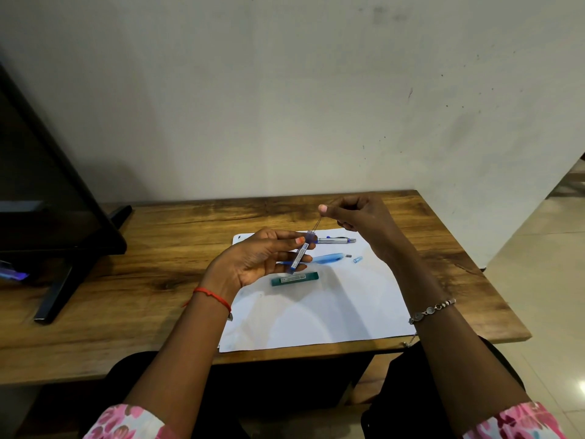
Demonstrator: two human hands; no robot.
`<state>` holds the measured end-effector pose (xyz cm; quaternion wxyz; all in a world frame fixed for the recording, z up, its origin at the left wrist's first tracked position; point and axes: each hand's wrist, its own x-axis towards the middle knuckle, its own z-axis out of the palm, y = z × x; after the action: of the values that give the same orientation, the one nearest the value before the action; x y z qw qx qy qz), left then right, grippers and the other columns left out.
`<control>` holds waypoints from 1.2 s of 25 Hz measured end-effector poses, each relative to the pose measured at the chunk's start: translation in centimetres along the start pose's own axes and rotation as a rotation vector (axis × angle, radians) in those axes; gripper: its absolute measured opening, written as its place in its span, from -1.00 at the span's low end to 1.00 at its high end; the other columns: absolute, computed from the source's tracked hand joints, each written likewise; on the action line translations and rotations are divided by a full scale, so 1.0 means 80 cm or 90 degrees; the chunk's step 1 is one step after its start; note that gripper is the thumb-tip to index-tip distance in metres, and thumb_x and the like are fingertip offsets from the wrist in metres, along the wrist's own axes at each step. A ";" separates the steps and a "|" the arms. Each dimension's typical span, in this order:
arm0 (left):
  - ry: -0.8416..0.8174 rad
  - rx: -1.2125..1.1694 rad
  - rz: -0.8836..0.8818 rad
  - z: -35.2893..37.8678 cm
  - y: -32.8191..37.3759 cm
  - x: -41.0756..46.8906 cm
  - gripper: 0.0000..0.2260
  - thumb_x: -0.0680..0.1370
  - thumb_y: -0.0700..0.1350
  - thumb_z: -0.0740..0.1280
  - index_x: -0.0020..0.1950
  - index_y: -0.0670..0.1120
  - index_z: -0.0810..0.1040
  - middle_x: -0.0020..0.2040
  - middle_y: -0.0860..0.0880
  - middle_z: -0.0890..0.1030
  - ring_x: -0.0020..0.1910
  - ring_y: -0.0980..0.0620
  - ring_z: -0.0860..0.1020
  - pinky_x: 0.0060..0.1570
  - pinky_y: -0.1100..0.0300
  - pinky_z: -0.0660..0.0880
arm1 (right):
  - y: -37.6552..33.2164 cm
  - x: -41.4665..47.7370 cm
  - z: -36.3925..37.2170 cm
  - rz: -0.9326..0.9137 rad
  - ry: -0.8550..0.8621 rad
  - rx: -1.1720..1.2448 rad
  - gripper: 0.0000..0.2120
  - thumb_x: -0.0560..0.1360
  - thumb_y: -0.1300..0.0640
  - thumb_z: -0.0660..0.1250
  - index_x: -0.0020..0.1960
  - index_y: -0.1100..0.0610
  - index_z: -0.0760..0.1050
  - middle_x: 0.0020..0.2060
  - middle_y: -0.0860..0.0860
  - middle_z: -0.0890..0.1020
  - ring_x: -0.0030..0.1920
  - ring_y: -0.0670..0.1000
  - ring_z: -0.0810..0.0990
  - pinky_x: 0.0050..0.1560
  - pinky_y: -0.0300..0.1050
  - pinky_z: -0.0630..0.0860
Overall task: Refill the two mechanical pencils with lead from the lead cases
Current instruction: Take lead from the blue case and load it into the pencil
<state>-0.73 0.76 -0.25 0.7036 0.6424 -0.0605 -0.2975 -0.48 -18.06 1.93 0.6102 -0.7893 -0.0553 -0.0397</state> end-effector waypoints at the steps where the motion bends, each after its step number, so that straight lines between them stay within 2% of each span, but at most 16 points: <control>1: 0.002 0.001 -0.001 0.000 0.000 0.000 -0.84 0.53 -0.21 0.26 -0.06 -0.06 0.63 -0.20 0.08 0.70 -0.25 0.11 0.66 -0.22 0.26 0.61 | 0.000 0.000 0.000 -0.006 0.001 -0.002 -0.92 0.41 0.16 0.43 -0.20 0.19 0.62 -0.61 -0.17 0.51 -0.52 -0.23 0.42 -0.45 -0.46 0.31; 7: 0.013 0.000 -0.004 -0.001 -0.001 0.002 -0.85 0.52 -0.21 0.26 -0.06 -0.06 0.63 -0.21 0.08 0.71 -0.26 0.11 0.66 -0.27 0.27 0.60 | -0.001 -0.001 0.000 -0.018 0.010 -0.027 -0.87 0.41 0.15 0.43 -0.14 0.22 0.64 -0.59 -0.21 0.54 -0.50 -0.27 0.45 -0.44 -0.49 0.33; 10: 0.010 -0.002 -0.004 0.000 -0.001 0.002 -0.84 0.52 -0.20 0.26 -0.07 -0.05 0.64 -0.20 0.08 0.71 -0.25 0.11 0.66 -0.28 0.27 0.60 | 0.000 0.001 0.000 -0.021 0.034 -0.029 -0.82 0.41 0.12 0.43 -0.17 0.26 0.64 -0.61 -0.16 0.49 -0.50 -0.21 0.41 -0.41 -0.42 0.34; 14: 0.014 -0.007 0.001 -0.004 0.000 0.001 -0.83 0.54 -0.20 0.24 -0.06 -0.05 0.63 -0.19 0.08 0.71 -0.25 0.11 0.66 -0.28 0.26 0.60 | 0.000 0.004 -0.003 -0.038 0.108 0.030 -0.85 0.46 0.10 0.39 -0.28 0.10 0.59 -0.61 -0.16 0.45 -0.46 -0.15 0.35 -0.37 -0.29 0.31; 16: 0.016 -0.032 0.013 -0.008 0.001 0.000 -0.83 0.54 -0.21 0.23 -0.02 -0.08 0.61 -0.17 0.05 0.71 -0.23 0.10 0.66 -0.23 0.23 0.62 | 0.000 0.006 -0.007 -0.046 0.160 0.067 -0.82 0.47 0.10 0.37 -0.30 0.09 0.56 -0.62 -0.16 0.42 -0.48 -0.15 0.33 -0.39 -0.29 0.29; 18: 0.014 -0.061 0.036 -0.011 0.001 -0.001 -0.82 0.54 -0.23 0.21 0.01 -0.11 0.60 -0.12 0.01 0.71 -0.17 0.08 0.66 -0.11 0.19 0.62 | 0.000 0.006 -0.011 -0.052 0.183 0.054 -0.81 0.48 0.09 0.36 -0.30 0.10 0.55 -0.62 -0.19 0.44 -0.51 -0.19 0.36 -0.41 -0.38 0.30; 22: -0.005 -0.089 0.072 -0.002 0.000 0.001 -0.81 0.54 -0.23 0.20 0.02 -0.13 0.59 -0.03 -0.01 0.70 0.02 0.05 0.64 0.03 0.12 0.56 | 0.001 0.004 -0.005 -0.067 0.148 -0.026 -0.82 0.46 0.08 0.38 -0.26 0.15 0.56 -0.54 -0.14 0.46 -0.50 -0.21 0.38 -0.43 -0.44 0.31; 25: -0.015 -0.088 0.073 0.004 -0.001 0.003 -0.80 0.54 -0.24 0.19 -0.01 -0.13 0.60 -0.05 0.00 0.70 0.00 0.07 0.64 -0.01 0.15 0.58 | 0.001 0.005 0.002 -0.070 0.108 -0.058 -0.86 0.46 0.11 0.38 -0.22 0.17 0.57 -0.45 -0.06 0.51 -0.46 -0.25 0.44 -0.40 -0.47 0.34; 30: -0.017 -0.087 0.071 0.005 0.000 0.003 -0.81 0.54 -0.26 0.20 -0.02 -0.13 0.60 -0.11 0.02 0.71 -0.07 0.09 0.66 -0.06 0.21 0.60 | 0.000 0.004 0.008 -0.072 0.077 -0.075 -0.91 0.47 0.14 0.37 -0.18 0.15 0.57 -0.42 -0.09 0.52 -0.44 -0.28 0.47 -0.38 -0.50 0.35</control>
<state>-0.74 0.29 -0.27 0.7606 0.5843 -0.0853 -0.2698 -0.15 -17.45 1.82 0.5618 -0.8155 -0.0607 -0.1250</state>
